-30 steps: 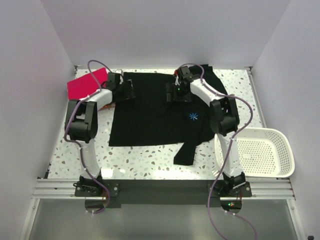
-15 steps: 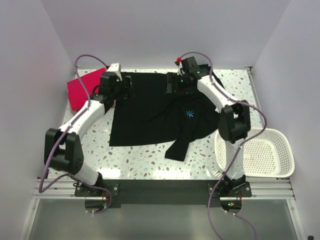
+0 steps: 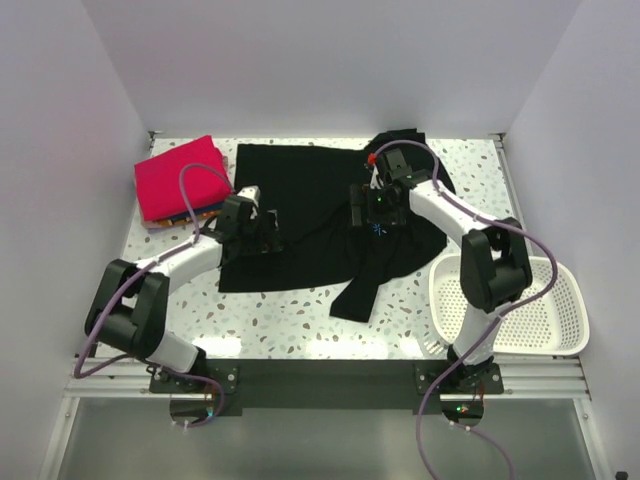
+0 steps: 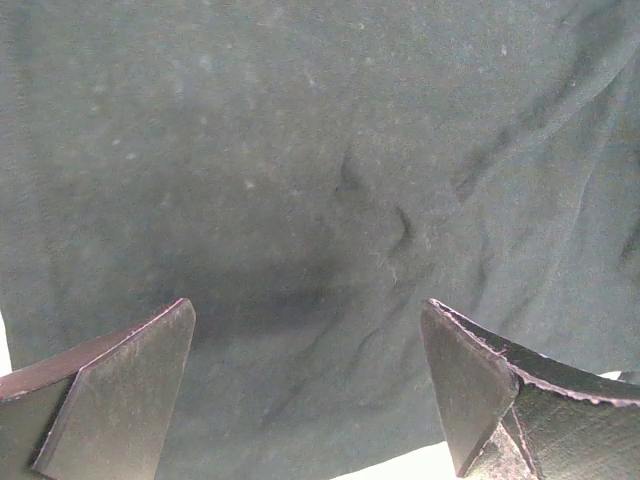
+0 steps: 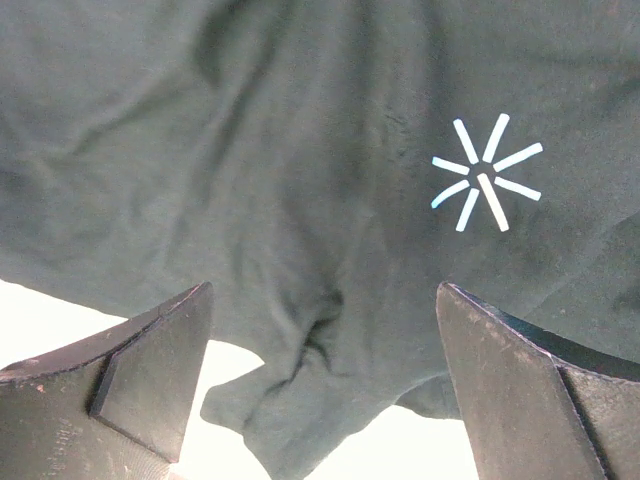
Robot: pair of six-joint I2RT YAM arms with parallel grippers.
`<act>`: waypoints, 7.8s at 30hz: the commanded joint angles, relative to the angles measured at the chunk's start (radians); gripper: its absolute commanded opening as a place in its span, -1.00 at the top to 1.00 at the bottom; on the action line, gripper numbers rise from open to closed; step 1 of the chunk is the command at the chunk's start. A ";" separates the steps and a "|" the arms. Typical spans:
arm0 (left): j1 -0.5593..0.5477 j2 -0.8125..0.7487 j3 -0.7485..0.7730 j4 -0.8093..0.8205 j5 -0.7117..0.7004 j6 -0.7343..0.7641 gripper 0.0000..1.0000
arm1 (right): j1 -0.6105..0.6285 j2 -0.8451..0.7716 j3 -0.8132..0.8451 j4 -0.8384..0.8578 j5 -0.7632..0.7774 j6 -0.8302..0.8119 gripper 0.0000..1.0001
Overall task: Fold and stack the t-shirts
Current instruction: Flatten the tshirt out
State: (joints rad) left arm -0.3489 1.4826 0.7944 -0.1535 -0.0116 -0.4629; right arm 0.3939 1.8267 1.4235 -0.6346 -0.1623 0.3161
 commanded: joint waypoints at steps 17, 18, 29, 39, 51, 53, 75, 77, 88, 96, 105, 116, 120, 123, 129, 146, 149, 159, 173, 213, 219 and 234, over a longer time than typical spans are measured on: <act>0.060 0.369 0.222 0.083 0.033 0.050 -1.00 | -0.043 0.243 0.109 0.007 -0.003 0.011 -0.94; 0.065 0.393 0.258 0.080 0.032 0.050 -1.00 | -0.053 0.262 0.132 0.004 -0.009 0.009 -0.94; 0.067 0.308 0.390 0.077 -0.017 0.155 -1.00 | -0.082 0.345 0.350 -0.047 -0.062 -0.032 -0.94; 0.126 -0.087 -0.021 0.035 -0.309 -0.014 -1.00 | -0.081 0.131 0.229 0.016 -0.103 -0.026 -0.94; 0.249 -0.055 -0.095 0.032 -0.343 -0.091 -0.93 | -0.081 -0.144 -0.014 0.039 -0.106 -0.023 -0.94; 0.251 -0.029 -0.093 0.048 -0.337 -0.091 -0.86 | -0.082 -0.171 -0.024 0.038 -0.102 -0.026 -0.94; 0.268 0.105 -0.073 0.121 -0.248 -0.042 0.55 | -0.082 -0.213 -0.046 0.003 -0.063 -0.041 -0.94; 0.268 0.096 -0.069 0.118 -0.246 -0.039 0.74 | -0.082 -0.225 -0.049 -0.011 -0.059 -0.043 -0.94; 0.349 0.006 0.028 0.055 -0.200 -0.014 1.00 | -0.046 -0.368 -0.263 -0.083 0.047 -0.025 -0.92; 0.494 0.011 0.043 0.091 -0.099 -0.046 1.00 | 0.114 -0.432 -0.408 -0.083 0.070 0.087 -0.85; 0.537 0.035 0.054 0.107 -0.054 -0.054 1.00 | 0.206 -0.415 -0.538 -0.016 0.136 0.184 -0.61; 0.541 0.039 0.046 0.118 -0.027 -0.054 1.00 | 0.319 -0.285 -0.517 0.127 0.126 0.267 -0.33; 0.541 0.036 0.045 0.115 -0.024 -0.054 1.00 | 0.336 -0.251 -0.506 0.185 0.096 0.302 -0.28; 0.541 0.035 0.043 0.117 -0.024 -0.052 1.00 | 0.339 -0.235 -0.495 0.213 0.095 0.308 -0.27; 0.542 0.033 0.042 0.114 -0.019 -0.049 1.00 | 0.342 -0.178 -0.475 0.231 0.080 0.301 0.02; 0.541 0.038 0.039 0.123 0.035 -0.051 1.00 | 0.342 -0.349 -0.302 -0.263 0.374 0.216 1.00; 0.541 0.044 0.037 0.126 0.047 -0.051 1.00 | 0.342 -0.336 -0.207 -0.336 0.418 0.184 1.00; 0.541 0.061 0.039 0.127 0.061 -0.049 1.00 | 0.528 -0.127 -0.020 -0.301 0.276 0.169 0.93; 0.541 0.087 0.040 0.132 0.090 -0.048 1.00 | 0.568 -0.322 -0.236 -0.217 0.288 0.284 -0.29; 0.539 0.087 0.043 0.123 0.096 -0.042 1.00 | 0.545 -0.343 -0.658 0.055 0.234 0.449 1.00; 0.539 0.058 0.048 0.111 0.088 -0.039 1.00 | 0.536 -0.464 -0.571 -0.078 0.331 0.417 1.00; 0.481 -0.027 0.023 0.075 0.078 -0.039 1.00 | 0.413 -0.780 -0.367 -0.388 0.540 0.313 1.00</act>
State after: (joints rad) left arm 0.1459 1.5120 0.8154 -0.0803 0.0708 -0.5049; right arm 0.8211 1.1015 0.9752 -0.9195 0.2790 0.6678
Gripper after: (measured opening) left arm 0.020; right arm 0.015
